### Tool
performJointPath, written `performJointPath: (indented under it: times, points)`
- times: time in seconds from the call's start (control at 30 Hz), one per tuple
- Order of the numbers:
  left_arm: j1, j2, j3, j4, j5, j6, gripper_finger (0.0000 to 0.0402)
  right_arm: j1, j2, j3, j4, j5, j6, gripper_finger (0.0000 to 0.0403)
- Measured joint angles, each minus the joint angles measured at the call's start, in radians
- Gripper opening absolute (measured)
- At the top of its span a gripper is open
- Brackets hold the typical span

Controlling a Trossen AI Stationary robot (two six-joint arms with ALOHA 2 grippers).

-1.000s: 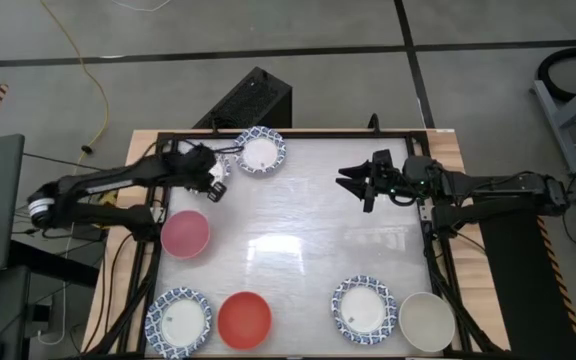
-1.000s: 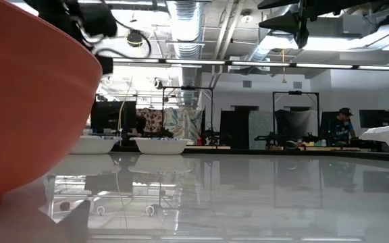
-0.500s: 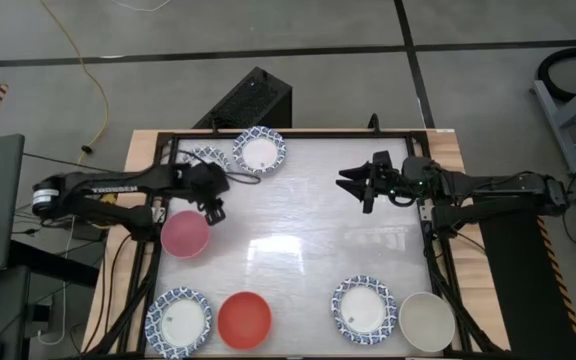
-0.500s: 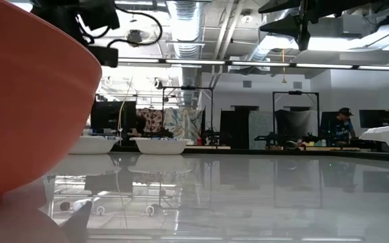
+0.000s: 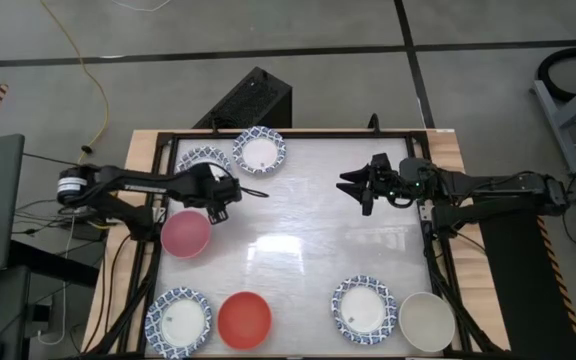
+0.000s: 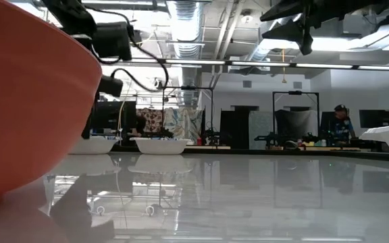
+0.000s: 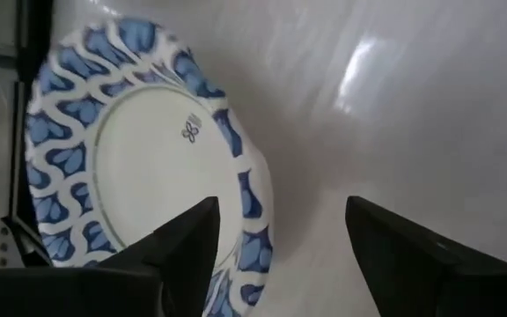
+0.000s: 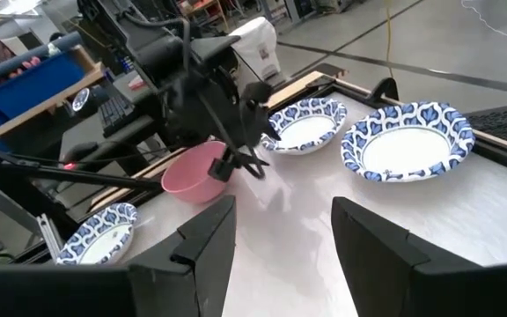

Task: Nest bowls inside each other by size order
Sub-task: Stack the white bowl onto the other white bowl

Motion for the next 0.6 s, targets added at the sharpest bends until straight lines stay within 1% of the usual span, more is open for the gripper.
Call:
performJointPath:
  times: [0.1, 0.17, 0.27, 0.37, 0.47, 0.53, 0.6]
  points:
    - [0.001, 0.07, 0.0, 0.006, -0.037, -0.008, 0.0238, 0.0, 0.0, 0.0, 0.0, 0.0, 0.0, 0.021]
    - [0.006, 0.115, 0.0, -0.003, -0.068, -0.047, 0.0237, 0.0, 0.0, 0.0, 0.0, 0.0, 0.0, 0.021]
    - [0.022, 0.165, 0.0, -0.016, -0.056, -0.087, 0.0215, 0.0, 0.0, 0.0, 0.0, 0.0, 0.001, 0.021]
    - [0.03, 0.194, 0.002, -0.022, -0.036, -0.106, 0.0159, 0.0, 0.0, 0.0, 0.0, -0.001, 0.01, 0.021]
    - [0.035, 0.198, 0.002, -0.021, -0.014, -0.119, 0.0077, 0.0, 0.0, 0.0, 0.0, -0.001, 0.011, 0.021]
    - [0.035, 0.185, 0.001, -0.024, -0.03, -0.121, 0.0025, 0.0, 0.0, 0.0, 0.002, -0.001, 0.013, 0.021]
    - [0.037, 0.164, 0.001, -0.025, -0.031, -0.141, 0.0013, 0.0, 0.0, 0.0, 0.002, -0.001, 0.02, 0.021]
